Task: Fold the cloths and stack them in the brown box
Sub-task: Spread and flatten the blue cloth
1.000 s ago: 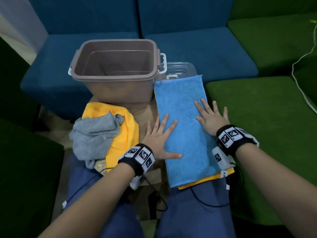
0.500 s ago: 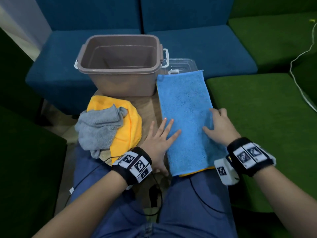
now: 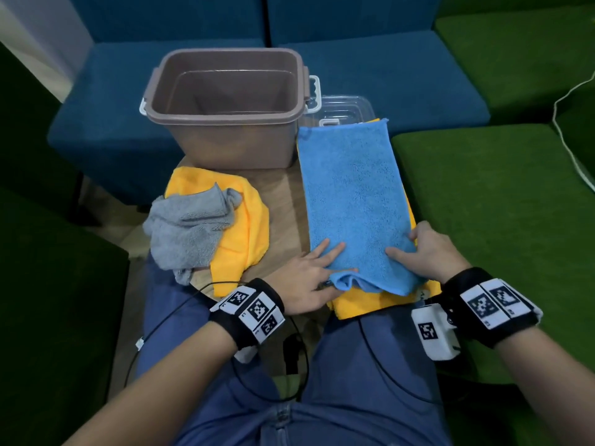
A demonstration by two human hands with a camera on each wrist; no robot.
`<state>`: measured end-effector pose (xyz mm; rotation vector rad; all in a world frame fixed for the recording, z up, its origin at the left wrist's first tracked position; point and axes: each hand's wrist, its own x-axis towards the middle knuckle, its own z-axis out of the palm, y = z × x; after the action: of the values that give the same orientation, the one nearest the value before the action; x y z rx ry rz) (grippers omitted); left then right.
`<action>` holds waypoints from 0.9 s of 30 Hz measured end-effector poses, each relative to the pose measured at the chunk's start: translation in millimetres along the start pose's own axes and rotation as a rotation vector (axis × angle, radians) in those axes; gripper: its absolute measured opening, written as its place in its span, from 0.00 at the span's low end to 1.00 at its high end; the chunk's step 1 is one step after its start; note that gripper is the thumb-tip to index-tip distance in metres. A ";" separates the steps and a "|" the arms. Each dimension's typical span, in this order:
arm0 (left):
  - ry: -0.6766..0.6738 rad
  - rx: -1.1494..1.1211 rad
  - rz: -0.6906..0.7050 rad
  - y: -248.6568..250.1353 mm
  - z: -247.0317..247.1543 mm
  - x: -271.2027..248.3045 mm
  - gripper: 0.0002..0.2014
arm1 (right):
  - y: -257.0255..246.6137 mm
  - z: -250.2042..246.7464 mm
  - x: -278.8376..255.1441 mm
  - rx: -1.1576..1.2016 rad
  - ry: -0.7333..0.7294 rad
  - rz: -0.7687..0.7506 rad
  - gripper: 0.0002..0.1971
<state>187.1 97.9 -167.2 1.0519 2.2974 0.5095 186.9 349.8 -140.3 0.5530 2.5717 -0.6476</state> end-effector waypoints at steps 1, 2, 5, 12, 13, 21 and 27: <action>-0.010 -0.035 -0.017 -0.9 -0.6 1.1 0.36 | -1.5 -0.8 -1.1 0.045 0.006 -0.013 0.26; -0.014 -0.058 -0.036 -1.7 -1.3 2.2 0.38 | -3.0 -2.0 -2.4 0.087 0.020 -0.034 0.26; -0.013 -0.120 -0.069 -2.4 -5.7 3.9 0.31 | -2.6 -4.5 -2.8 0.318 0.064 -0.157 0.22; 0.086 -0.250 -0.183 -1.3 -12.8 3.2 0.28 | 0.7 -8.4 -14.8 0.714 -0.114 -0.358 0.23; 0.110 -0.273 -0.183 1.7 -15.6 2.2 0.27 | 0.8 -7.1 -16.5 0.691 -0.188 -0.374 0.25; 0.190 -0.492 -0.243 4.7 -21.6 1.2 0.25 | -3.0 -18.0 -16.4 0.758 -0.167 -0.427 0.25; 0.191 -0.514 -0.269 4.6 -25.4 3.6 0.26 | -12.0 -9.7 -10.4 0.712 -0.328 -0.402 0.24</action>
<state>171.8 100.9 -146.2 0.4551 2.2366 1.0514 186.9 342.3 -123.2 0.1016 2.1020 -1.6638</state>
